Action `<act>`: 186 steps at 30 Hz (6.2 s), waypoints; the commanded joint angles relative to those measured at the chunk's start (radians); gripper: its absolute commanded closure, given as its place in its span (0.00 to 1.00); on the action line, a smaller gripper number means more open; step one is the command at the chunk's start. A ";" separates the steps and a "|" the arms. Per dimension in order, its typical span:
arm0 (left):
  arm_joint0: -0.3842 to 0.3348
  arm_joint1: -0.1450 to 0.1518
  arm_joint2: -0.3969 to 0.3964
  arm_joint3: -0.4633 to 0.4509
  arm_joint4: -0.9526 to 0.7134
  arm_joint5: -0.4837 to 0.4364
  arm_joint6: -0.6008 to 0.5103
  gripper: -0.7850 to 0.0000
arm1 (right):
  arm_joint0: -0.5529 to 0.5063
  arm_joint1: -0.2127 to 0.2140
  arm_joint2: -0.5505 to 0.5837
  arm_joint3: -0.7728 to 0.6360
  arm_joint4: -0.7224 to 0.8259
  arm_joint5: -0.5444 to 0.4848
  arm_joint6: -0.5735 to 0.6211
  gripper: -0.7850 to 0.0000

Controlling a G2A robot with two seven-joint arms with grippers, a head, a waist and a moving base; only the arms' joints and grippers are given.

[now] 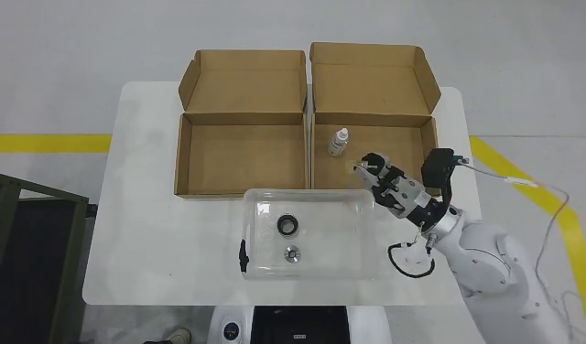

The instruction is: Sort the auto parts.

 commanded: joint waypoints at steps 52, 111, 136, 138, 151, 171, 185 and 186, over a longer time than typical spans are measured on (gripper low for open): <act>0.000 0.000 0.000 0.000 0.000 0.000 0.000 0.00 | 0.369 -0.023 -0.206 0.435 -0.387 -0.030 0.142 1.00; 0.000 0.000 0.000 0.000 0.000 0.000 0.000 0.00 | 0.257 -0.023 -0.173 -0.007 -0.290 -0.131 0.169 0.00; 0.000 0.000 0.000 0.000 0.000 0.000 0.000 0.00 | 0.295 -0.046 -0.466 0.020 -0.547 -0.267 0.182 0.03; 0.000 0.000 0.000 0.000 0.000 0.000 0.000 0.00 | 0.297 -0.048 -0.477 0.031 -0.555 -0.265 0.176 0.06; 0.000 0.000 0.000 0.000 0.000 0.000 0.000 0.00 | 0.322 -0.058 -0.528 0.114 -0.609 -0.249 0.200 0.25; 0.000 0.000 0.000 0.000 0.000 0.000 0.000 0.00 | 0.351 -0.075 -0.574 0.242 -0.660 -0.213 0.163 0.27; 0.000 0.000 0.000 0.000 0.000 0.000 0.000 0.00 | 0.415 -0.103 -0.616 0.343 -0.653 -0.175 0.121 0.27; 0.000 0.000 0.000 0.000 0.000 0.000 0.000 0.00 | 0.419 -0.105 -0.619 0.349 -0.654 -0.175 0.117 0.27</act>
